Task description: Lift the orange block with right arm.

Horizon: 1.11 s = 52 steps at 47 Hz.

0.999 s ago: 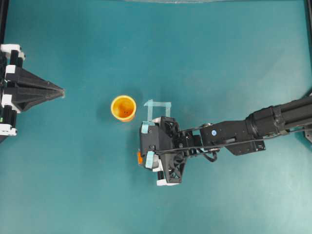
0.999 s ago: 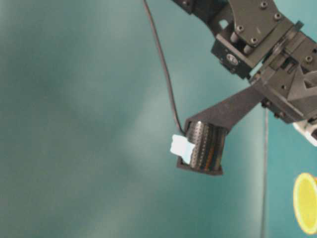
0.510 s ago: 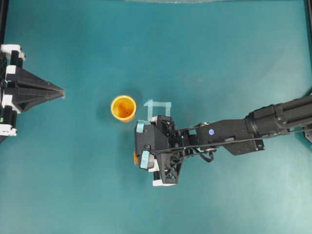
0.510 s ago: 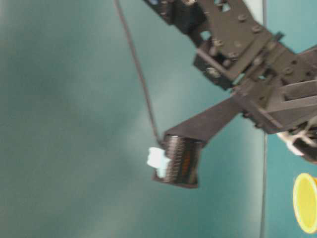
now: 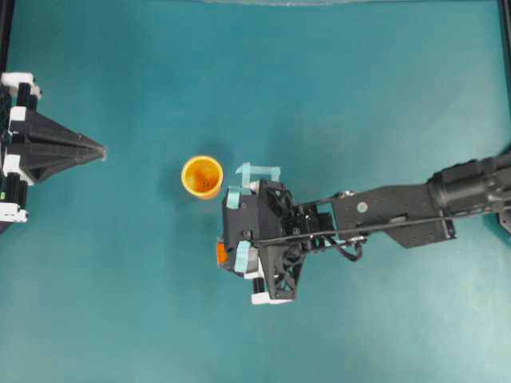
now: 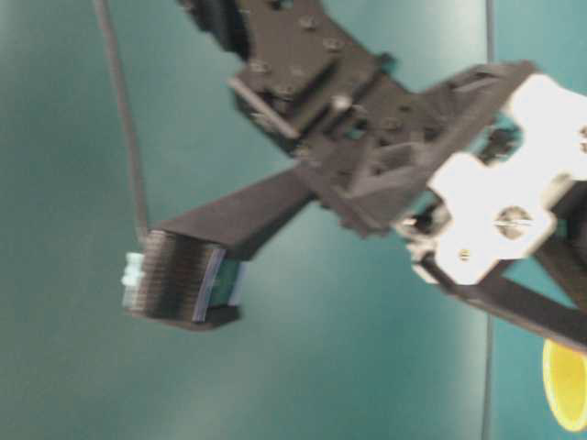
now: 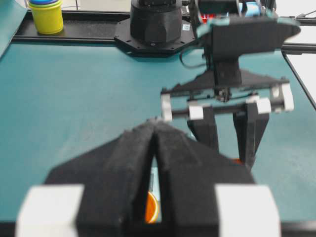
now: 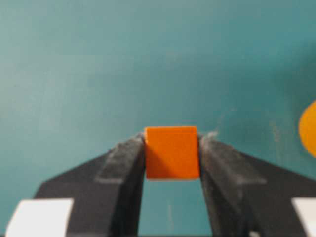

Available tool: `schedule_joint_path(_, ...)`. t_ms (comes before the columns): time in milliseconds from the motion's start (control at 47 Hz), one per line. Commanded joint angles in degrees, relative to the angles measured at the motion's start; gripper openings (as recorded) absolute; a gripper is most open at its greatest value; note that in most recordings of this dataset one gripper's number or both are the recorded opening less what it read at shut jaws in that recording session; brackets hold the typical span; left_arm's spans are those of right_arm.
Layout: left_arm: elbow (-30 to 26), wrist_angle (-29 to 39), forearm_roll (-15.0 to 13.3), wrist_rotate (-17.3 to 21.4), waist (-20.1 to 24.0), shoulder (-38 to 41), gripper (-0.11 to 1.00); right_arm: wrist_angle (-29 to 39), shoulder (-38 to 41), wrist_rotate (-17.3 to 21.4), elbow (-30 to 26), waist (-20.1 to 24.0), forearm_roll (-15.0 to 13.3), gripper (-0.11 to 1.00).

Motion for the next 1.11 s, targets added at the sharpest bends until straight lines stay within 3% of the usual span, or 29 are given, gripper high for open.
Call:
schedule_joint_path(0,-1.4,-0.3,0.1,-0.1,0.0,0.4,-0.01,1.8,-3.3,0.1,-2.2,0.0,-0.7,0.4)
schedule_joint_path(298,-1.4,-0.3,0.1,-0.1,0.0,0.4,-0.01,8.7,-5.6,0.1,-6.6,0.0,-2.2,0.4)
schedule_joint_path(1084,-1.4,-0.1,0.1,-0.1,0.0,0.4,-0.01,15.6,-9.8,0.2,-12.0,0.0,-2.2,0.4)
